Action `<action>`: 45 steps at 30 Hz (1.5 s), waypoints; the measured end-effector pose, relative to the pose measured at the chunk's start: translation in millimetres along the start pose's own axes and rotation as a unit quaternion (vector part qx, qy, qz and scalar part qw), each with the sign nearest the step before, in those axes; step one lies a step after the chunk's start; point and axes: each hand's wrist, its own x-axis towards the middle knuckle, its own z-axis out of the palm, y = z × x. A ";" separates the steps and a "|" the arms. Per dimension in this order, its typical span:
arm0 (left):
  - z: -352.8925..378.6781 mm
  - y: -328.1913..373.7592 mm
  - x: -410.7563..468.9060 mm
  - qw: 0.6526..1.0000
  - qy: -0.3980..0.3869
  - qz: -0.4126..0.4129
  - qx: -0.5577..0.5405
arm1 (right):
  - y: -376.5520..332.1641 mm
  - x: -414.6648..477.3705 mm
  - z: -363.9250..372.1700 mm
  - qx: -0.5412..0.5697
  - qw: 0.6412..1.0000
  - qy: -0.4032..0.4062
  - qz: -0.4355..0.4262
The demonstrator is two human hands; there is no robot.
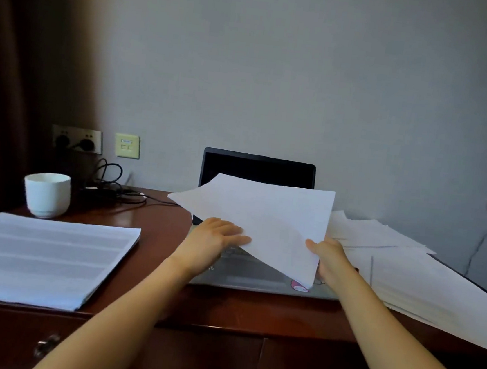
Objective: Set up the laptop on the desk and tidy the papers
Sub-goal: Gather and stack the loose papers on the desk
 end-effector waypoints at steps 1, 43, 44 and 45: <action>-2.4 -7.4 -8.1 1.000 -0.007 -0.007 0.005 | -0.1 -1.5 9.3 -0.006 1.000 -0.010 0.002; -143.1 -100.9 -268.3 0.946 -0.077 -0.289 0.123 | 42.5 -97.6 279.3 -0.249 0.915 -0.307 -0.083; -143.1 -99.3 -269.6 0.947 -0.079 -0.286 0.122 | 45.9 -97.2 280.3 -0.260 0.913 -0.304 -0.084; -142.4 -98.6 -271.1 0.947 -0.084 -0.285 0.122 | 48.8 -97.0 281.1 -0.270 0.911 -0.301 -0.085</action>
